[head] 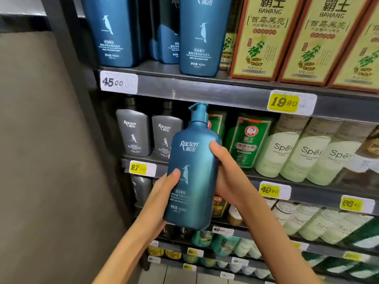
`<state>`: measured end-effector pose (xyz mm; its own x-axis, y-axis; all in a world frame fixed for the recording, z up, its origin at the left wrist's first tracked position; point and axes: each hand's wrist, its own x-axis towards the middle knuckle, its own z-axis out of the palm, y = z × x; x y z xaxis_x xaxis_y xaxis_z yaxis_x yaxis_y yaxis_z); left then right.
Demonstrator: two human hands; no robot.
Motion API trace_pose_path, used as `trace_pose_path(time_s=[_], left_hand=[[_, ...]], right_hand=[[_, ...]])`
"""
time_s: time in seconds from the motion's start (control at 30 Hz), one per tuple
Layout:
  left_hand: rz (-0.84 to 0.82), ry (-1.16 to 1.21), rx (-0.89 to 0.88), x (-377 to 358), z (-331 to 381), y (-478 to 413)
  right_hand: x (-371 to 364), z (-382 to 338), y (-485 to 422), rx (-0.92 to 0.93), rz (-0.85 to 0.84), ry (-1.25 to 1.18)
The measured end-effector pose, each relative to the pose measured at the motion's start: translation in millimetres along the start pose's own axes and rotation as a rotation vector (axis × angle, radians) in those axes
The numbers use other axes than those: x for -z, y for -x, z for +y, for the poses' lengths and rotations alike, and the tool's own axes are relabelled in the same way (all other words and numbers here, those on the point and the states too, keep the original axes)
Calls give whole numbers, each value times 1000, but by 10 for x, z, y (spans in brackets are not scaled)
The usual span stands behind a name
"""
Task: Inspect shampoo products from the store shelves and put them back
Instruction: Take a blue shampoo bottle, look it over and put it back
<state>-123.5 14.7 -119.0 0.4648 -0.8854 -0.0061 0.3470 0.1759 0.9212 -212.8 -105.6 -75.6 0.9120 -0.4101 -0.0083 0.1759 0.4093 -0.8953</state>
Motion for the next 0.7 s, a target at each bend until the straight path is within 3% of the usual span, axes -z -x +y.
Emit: trace_pose_path(time_s=[0.17,0.23,0.37,0.47,0.57,0.7], left_hand=[[131,-407,-32,-32,-23,-77],[125,-533,-141,-151,-97,63],[311,-734,-312,-235,-208,172],[208,-484,-304,-52,-94,109],[-66,-148,-163,188,17,97],[-151,-106,-36,315,-14,58]], right_hand=[[-71,-10,-38,142,151,237],[-138,-33,-69,212,189,373],[-253,2,-170,236,315,538],[-187,-37,-230,184,335,503],[-28,-102,-220,116,145,284],[-52,10,-224,51,56,161]])
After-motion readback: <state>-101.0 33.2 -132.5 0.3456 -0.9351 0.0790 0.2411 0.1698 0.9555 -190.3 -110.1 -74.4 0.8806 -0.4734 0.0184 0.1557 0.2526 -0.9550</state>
